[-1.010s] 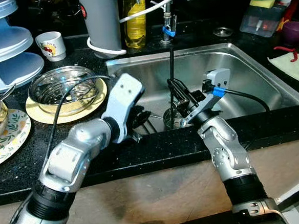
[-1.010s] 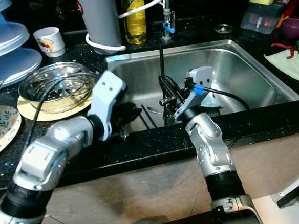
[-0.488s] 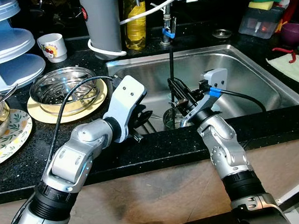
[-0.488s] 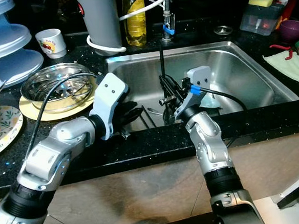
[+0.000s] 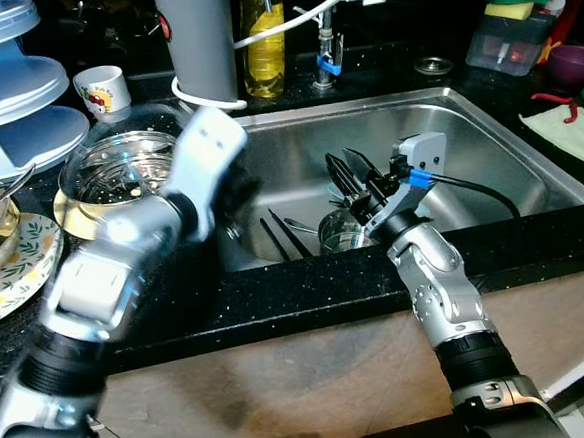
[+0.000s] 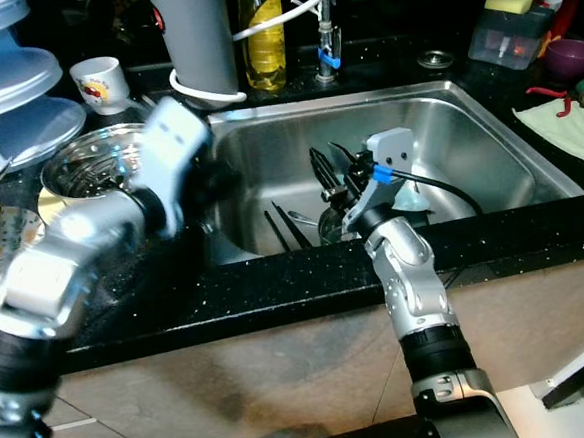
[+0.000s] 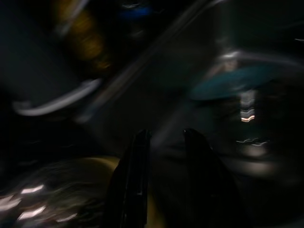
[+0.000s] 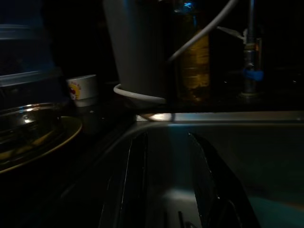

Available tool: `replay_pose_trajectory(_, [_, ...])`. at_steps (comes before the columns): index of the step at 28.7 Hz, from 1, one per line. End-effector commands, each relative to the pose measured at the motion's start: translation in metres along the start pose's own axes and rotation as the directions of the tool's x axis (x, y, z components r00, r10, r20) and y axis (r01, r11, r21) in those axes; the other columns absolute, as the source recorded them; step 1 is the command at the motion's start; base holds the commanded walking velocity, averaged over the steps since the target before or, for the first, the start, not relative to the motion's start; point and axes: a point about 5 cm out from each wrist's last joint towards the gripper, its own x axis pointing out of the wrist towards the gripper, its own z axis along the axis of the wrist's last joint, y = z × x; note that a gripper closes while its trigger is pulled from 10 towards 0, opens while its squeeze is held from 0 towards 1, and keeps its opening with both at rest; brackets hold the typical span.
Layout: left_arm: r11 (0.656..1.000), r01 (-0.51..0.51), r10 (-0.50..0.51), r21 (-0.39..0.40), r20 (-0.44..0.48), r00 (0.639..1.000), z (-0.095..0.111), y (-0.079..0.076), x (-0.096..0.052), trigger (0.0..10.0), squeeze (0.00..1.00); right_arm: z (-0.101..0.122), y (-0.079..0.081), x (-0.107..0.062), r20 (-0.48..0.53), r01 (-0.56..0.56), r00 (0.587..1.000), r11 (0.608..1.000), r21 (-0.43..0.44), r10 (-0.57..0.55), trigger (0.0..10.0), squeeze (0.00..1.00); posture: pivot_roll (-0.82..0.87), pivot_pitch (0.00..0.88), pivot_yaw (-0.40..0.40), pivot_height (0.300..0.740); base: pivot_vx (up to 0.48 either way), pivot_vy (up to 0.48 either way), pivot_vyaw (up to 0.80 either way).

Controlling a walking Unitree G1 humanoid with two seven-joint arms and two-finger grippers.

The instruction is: Kitchen organization

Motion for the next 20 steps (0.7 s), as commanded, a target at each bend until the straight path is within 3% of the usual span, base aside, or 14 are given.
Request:
replay_pose_trajectory(1, [1.000, -0.017, 0.018, 0.016, -0.037, 0.999, -0.006, 0.004, -0.002, 10.0, 0.00, -0.004, 0.001, -0.003, -0.018, -0.009, 1.000, 1.000, 0.024, 0.009, 10.0, 0.00, -0.02, 0.156, 0.008, 0.740, 0.000, 0.000, 0.00])
replay_pose_trajectory(3, [0.986, -0.076, 0.091, 0.150, -0.097, 0.991, -0.008, 0.017, -0.007, 10.0, 0.00, -0.005, 0.002, -0.006, -0.024, -0.019, 1.000, 0.999, 0.031, 0.020, 10.0, 0.00, -0.01, 0.154, 0.008, 0.740, 0.000, 0.000, 0.00])
replay_pose_trajectory(4, [0.978, -0.044, 0.072, 0.204, -0.132, 0.989, -0.011, 0.017, -0.010, 10.0, 0.99, -0.007, 0.003, -0.008, -0.030, -0.021, 0.999, 0.999, 0.034, 0.022, 10.0, 0.00, -0.02, 0.151, 0.009, 0.740, 0.000, 0.000, 0.00])
replay_pose_trajectory(6, [0.971, -0.010, 0.053, 0.240, -0.172, 0.984, -0.014, 0.016, -0.013, 10.0, 1.00, -0.007, 0.003, -0.009, -0.034, -0.022, 0.999, 0.999, 0.036, 0.023, 10.0, 0.00, -0.02, 0.151, 0.009, 0.740, 0.000, 0.000, 0.00])
replay_pose_trajectory(10, [0.960, 0.034, 0.034, 0.278, -0.237, 0.971, -0.018, 0.016, -0.017, 10.0, 1.00, -0.007, 0.003, -0.010, -0.037, -0.024, 0.999, 0.999, 0.039, 0.025, 10.0, 0.00, -0.02, 0.150, 0.010, 0.740, 0.000, 0.000, 0.00])
replay_pose_trajectory(11, [0.955, 0.048, 0.032, 0.291, -0.264, 0.964, -0.018, 0.017, -0.018, 10.0, 0.00, -0.007, 0.003, -0.010, -0.038, -0.025, 0.999, 0.999, 0.039, 0.026, 10.0, 0.00, -0.02, 0.147, 0.010, 0.740, 0.000, 0.000, 0.00])
replay_pose_trajectory(20, [0.952, 0.075, 0.049, 0.296, -0.389, 0.920, -0.029, 0.021, -0.025, 10.0, 0.00, -0.004, 0.003, -0.009, -0.044, -0.029, 0.999, 0.999, 0.042, 0.030, 10.0, 0.00, -0.02, 0.148, 0.009, 0.740, 0.000, 0.000, 0.00])
